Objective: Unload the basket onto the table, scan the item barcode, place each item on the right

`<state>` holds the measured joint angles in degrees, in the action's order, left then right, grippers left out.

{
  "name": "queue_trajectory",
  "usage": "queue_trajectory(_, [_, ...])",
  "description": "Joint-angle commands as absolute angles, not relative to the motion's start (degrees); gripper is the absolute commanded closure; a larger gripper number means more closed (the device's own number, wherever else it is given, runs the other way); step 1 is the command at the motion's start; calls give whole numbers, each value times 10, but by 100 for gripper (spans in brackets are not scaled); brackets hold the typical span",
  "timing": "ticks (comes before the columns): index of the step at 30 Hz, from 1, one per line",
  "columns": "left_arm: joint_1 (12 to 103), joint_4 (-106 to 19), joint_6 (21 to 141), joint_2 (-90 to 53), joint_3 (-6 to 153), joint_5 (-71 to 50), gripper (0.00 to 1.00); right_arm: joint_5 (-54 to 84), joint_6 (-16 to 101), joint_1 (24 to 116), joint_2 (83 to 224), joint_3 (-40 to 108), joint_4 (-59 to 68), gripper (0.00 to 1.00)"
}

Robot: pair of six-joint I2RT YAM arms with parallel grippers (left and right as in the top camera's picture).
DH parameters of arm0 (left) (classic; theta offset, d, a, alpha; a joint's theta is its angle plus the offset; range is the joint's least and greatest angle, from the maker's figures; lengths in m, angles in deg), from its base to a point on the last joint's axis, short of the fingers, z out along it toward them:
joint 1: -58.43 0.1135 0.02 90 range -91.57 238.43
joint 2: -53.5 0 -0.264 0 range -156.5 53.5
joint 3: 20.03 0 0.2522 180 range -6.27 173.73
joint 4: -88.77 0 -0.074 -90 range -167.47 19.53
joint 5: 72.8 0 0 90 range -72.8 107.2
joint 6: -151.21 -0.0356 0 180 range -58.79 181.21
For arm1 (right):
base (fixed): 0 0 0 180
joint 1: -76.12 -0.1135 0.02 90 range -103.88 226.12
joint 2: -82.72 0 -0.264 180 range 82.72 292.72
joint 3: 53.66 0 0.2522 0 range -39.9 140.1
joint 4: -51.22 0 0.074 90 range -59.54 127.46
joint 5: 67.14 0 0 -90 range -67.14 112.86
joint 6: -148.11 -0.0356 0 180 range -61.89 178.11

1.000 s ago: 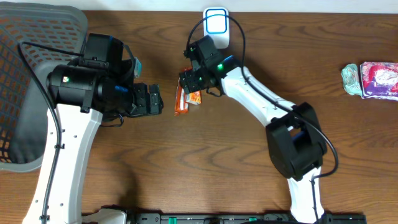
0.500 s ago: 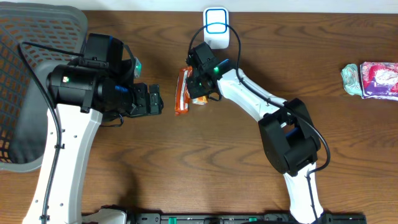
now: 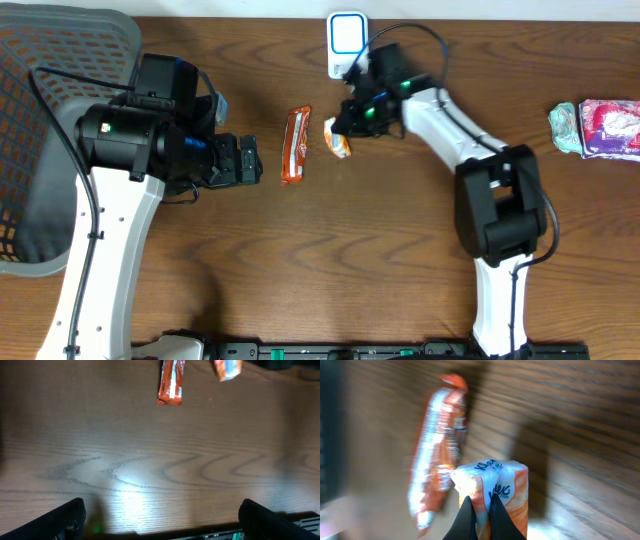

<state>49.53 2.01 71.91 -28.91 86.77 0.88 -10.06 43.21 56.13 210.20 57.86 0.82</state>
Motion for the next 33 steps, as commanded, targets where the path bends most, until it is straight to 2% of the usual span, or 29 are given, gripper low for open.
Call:
queue_trajectory(1, [493,22,723,-291,866,13,2,-338,440,597,2103,578,4,99])
queue_trajectory(9, [493,22,723,-291,866,13,2,-351,486,622,2103,557,-43,99])
queue_trajectory(16, [493,22,723,-291,866,13,2,-348,461,627,2103,463,26,99])
queue_trajectory(20, [493,22,723,-291,866,13,2,-276,431,650,2103,440,33,99])
queue_trajectory(23, [493,22,723,-291,866,13,2,-224,431,668,2103,442,26,92])
queue_trajectory(26, [493,22,723,-291,866,13,2,-220,431,692,2102,454,15,72])
queue_trajectory(28, [493,22,723,-291,866,13,2,-220,431,707,2101,466,3,66])
queue_trajectory(33, [493,22,723,-291,866,13,2,-220,448,734,2101,509,-51,64])
